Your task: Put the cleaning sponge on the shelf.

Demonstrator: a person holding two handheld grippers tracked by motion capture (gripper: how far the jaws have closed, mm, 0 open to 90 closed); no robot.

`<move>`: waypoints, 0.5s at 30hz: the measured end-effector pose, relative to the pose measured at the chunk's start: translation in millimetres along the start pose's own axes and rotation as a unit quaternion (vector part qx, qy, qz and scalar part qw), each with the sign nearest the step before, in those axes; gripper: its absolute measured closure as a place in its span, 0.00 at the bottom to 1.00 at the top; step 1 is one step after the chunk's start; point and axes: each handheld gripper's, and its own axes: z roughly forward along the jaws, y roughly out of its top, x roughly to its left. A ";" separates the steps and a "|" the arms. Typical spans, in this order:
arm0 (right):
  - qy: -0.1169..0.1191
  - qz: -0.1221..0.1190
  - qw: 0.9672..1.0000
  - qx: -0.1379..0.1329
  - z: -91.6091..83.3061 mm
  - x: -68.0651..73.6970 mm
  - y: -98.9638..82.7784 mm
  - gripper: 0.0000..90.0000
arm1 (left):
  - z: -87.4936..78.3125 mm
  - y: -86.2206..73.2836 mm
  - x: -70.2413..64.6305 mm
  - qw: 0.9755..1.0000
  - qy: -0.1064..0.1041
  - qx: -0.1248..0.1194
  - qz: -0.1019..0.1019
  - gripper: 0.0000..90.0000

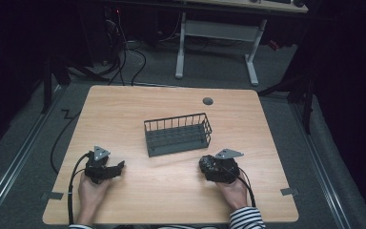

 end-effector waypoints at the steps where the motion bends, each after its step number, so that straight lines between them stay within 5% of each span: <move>1: 0.000 -0.001 1.000 0.002 0.5 0.3 -0.1 0.36 | 0.0 0.0 0.0 1.000 0.000 0.000 0.000 0.28; 15: 0.005 -0.005 1.000 0.002 -3.9 2.9 2.0 0.42 | 0.0 0.0 0.0 1.000 0.000 0.000 0.000 0.28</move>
